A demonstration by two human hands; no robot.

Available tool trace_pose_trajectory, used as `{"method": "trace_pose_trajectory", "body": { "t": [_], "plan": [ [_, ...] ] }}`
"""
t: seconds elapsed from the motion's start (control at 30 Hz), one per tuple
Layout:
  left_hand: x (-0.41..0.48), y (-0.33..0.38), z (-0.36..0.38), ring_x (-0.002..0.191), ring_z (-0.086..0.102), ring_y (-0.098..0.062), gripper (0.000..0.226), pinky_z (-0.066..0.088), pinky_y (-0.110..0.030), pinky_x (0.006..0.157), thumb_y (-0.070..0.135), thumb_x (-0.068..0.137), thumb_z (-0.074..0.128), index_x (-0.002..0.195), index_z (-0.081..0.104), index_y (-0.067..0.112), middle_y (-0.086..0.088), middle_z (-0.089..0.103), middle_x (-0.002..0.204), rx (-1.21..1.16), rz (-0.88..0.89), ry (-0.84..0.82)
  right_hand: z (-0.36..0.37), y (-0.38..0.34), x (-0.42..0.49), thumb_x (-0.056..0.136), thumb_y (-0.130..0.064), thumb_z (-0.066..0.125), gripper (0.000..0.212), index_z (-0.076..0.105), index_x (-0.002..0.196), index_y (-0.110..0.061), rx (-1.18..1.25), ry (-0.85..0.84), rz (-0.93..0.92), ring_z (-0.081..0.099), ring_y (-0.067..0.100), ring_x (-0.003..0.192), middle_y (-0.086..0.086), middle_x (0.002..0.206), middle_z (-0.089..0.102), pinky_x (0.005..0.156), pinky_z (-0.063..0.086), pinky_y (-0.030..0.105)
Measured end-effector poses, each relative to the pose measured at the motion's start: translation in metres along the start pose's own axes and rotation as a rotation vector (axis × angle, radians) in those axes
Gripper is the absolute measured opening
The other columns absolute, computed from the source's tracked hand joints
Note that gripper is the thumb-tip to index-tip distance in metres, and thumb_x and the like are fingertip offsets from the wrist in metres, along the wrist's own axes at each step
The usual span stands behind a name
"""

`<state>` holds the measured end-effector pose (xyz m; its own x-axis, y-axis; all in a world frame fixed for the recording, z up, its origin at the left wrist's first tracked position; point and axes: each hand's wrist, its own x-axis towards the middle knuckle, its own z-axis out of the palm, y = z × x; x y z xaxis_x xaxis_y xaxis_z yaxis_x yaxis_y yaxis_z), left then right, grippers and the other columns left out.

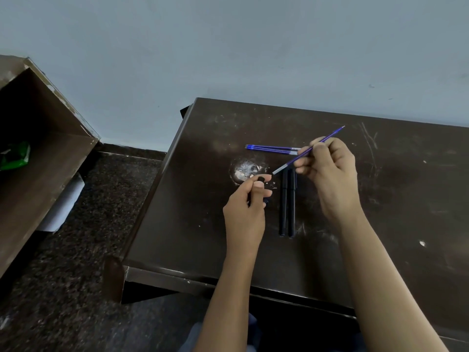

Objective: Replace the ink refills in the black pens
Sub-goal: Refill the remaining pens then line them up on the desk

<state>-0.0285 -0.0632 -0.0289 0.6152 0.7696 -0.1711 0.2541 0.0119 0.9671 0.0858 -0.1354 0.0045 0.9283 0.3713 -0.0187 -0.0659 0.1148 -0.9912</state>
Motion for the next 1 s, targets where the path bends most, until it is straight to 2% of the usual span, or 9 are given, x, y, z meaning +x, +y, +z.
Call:
{"method": "trace_pose_trajectory", "body": {
  "t": [0.13, 0.27, 0.37, 0.43, 0.5, 0.63, 0.77, 0.93, 1.0],
  "plan": [
    [0.002, -0.002, 0.003, 0.090, 0.065, -0.005, 0.025, 0.052, -0.026, 0.084, 0.033, 0.099, 0.045, 0.097, 0.069, 0.036, 0.008, 0.071, 0.089, 0.008, 0.025, 0.009, 0.008, 0.001, -0.004, 0.099, -0.005, 0.039, 0.012, 0.051, 0.098, -0.004, -0.047, -0.059, -0.021, 0.061, 0.010, 0.058, 0.008, 0.078, 0.064, 0.058, 0.052, 0.021],
    [0.002, -0.003, 0.002, 0.094, 0.065, -0.008, 0.026, 0.052, -0.031, 0.089, 0.033, 0.099, 0.045, 0.102, 0.071, 0.030, 0.012, 0.070, 0.090, 0.023, 0.034, 0.011, 0.010, 0.004, -0.005, 0.099, -0.007, 0.039, 0.013, 0.052, 0.097, -0.003, -0.098, -0.104, -0.034, 0.062, 0.011, 0.060, 0.007, 0.078, 0.065, 0.060, 0.051, 0.021],
    [0.001, -0.002, 0.001, 0.094, 0.063, -0.003, 0.025, 0.048, -0.018, 0.085, 0.032, 0.099, 0.046, 0.104, 0.071, 0.030, 0.010, 0.069, 0.091, 0.030, 0.045, 0.011, 0.012, 0.005, -0.005, 0.099, -0.007, 0.039, 0.013, 0.052, 0.098, -0.002, -0.086, -0.076, -0.045, 0.062, 0.010, 0.060, 0.007, 0.078, 0.065, 0.060, 0.052, 0.022],
    [0.000, 0.000, 0.000, 0.088, 0.059, 0.008, 0.025, 0.042, -0.004, 0.075, 0.030, 0.099, 0.046, 0.105, 0.071, 0.028, 0.008, 0.069, 0.091, 0.033, 0.045, 0.012, 0.012, 0.006, -0.004, 0.099, -0.006, 0.039, 0.013, 0.051, 0.097, -0.004, -0.069, -0.044, -0.051, 0.062, 0.009, 0.059, 0.007, 0.078, 0.065, 0.060, 0.052, 0.022],
    [0.000, 0.002, 0.000, 0.082, 0.055, 0.017, 0.025, 0.037, 0.003, 0.069, 0.027, 0.099, 0.046, 0.105, 0.070, 0.026, 0.008, 0.069, 0.090, 0.033, 0.044, 0.023, 0.011, 0.008, -0.004, 0.099, -0.007, 0.039, 0.013, 0.051, 0.097, -0.003, -0.098, -0.037, -0.061, 0.062, 0.011, 0.060, 0.006, 0.078, 0.065, 0.061, 0.052, 0.023],
    [0.000, 0.002, 0.001, 0.080, 0.055, 0.018, 0.023, 0.036, 0.003, 0.067, 0.025, 0.099, 0.046, 0.103, 0.068, 0.028, 0.009, 0.067, 0.088, 0.025, 0.054, 0.025, 0.011, 0.011, -0.004, 0.098, -0.008, 0.043, 0.014, 0.055, 0.094, -0.003, -0.219, -0.099, -0.081, 0.062, 0.015, 0.065, 0.008, 0.080, 0.066, 0.065, 0.054, 0.029],
    [0.001, 0.002, 0.001, 0.082, 0.055, 0.017, 0.026, 0.038, 0.002, 0.068, 0.024, 0.100, 0.043, 0.104, 0.068, 0.022, 0.012, 0.066, 0.089, 0.024, 0.072, 0.059, 0.013, 0.016, -0.007, 0.091, -0.014, 0.057, 0.013, 0.068, 0.084, -0.016, -0.497, -0.302, -0.093, 0.066, 0.011, 0.077, -0.001, 0.087, 0.071, 0.076, 0.054, 0.032],
    [0.003, -0.001, -0.001, 0.081, 0.055, 0.016, 0.028, 0.037, 0.003, 0.068, 0.025, 0.101, 0.041, 0.102, 0.068, 0.020, 0.010, 0.068, 0.086, -0.021, 0.024, 0.183, 0.019, 0.018, -0.013, 0.087, -0.003, 0.060, 0.026, 0.074, 0.093, -0.024, -0.605, -0.393, -0.168, 0.059, -0.009, 0.080, -0.017, 0.090, 0.067, 0.074, 0.044, 0.006],
    [0.004, -0.002, -0.001, 0.081, 0.056, 0.015, 0.029, 0.037, 0.002, 0.068, 0.027, 0.101, 0.040, 0.101, 0.068, 0.020, 0.010, 0.068, 0.087, -0.022, 0.005, 0.209, 0.020, 0.019, -0.013, 0.084, 0.001, 0.061, 0.031, 0.072, 0.098, -0.024, -0.692, -0.452, -0.216, 0.058, -0.009, 0.079, -0.022, 0.088, 0.064, 0.073, 0.042, 0.005]
  ]
}}
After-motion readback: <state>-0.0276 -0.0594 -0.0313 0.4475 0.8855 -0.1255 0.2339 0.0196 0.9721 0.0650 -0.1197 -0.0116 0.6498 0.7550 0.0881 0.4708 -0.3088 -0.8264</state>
